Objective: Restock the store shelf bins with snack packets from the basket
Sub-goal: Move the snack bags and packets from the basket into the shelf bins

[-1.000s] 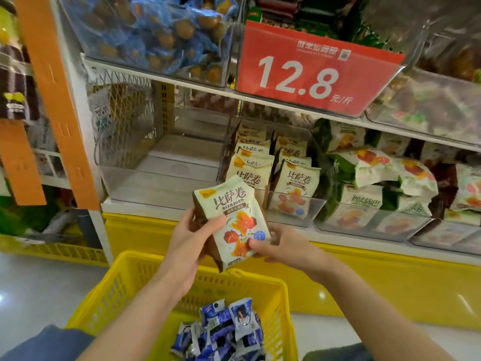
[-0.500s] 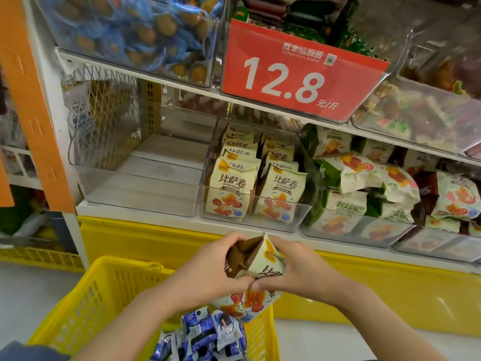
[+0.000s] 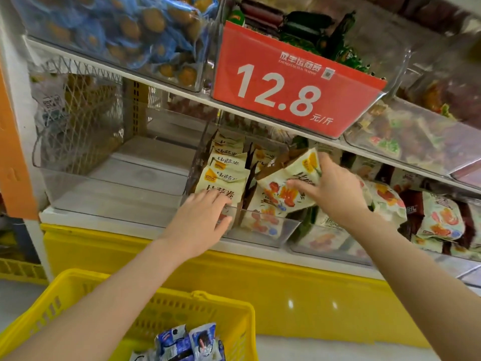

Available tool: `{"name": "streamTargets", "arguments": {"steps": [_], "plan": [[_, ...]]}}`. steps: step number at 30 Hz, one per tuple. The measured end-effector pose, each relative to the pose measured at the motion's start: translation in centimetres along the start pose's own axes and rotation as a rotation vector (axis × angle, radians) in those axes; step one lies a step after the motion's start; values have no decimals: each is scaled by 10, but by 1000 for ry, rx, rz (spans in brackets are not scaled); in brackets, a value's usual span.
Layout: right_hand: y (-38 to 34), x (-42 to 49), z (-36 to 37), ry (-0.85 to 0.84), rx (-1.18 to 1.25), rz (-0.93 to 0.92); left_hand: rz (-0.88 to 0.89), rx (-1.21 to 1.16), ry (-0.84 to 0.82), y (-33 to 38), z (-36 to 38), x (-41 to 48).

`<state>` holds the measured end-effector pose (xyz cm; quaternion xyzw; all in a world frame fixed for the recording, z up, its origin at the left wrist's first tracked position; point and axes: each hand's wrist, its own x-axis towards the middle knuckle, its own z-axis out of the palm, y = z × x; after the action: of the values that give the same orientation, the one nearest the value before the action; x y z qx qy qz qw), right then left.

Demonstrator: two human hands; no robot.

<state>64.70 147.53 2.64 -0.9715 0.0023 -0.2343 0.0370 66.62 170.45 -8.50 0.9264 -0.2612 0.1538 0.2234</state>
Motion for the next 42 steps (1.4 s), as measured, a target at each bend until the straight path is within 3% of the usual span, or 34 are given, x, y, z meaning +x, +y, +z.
{"name": "streamTargets", "arguments": {"steps": [3,8,14,33,35,37,39,42], "plan": [[-12,14,21,-186,-182,-113,6,6,64,0,5,2],[-2,43,18,-418,-178,-175,23,5,80,-4,11,-1],[-4,62,23,-515,-445,-340,37,-9,81,-5,14,-1],[2,37,64,-613,-109,-166,45,-19,13,-5,-2,0],[-1,32,57,-574,-112,-177,57,12,87,-3,-10,7],[-10,25,56,-389,-126,-154,105,71,142,0,-15,20],[-22,17,62,-140,-223,-180,139,121,119,0,-16,34],[-31,15,77,-52,-292,-179,105,177,39,-7,-8,50]]}}
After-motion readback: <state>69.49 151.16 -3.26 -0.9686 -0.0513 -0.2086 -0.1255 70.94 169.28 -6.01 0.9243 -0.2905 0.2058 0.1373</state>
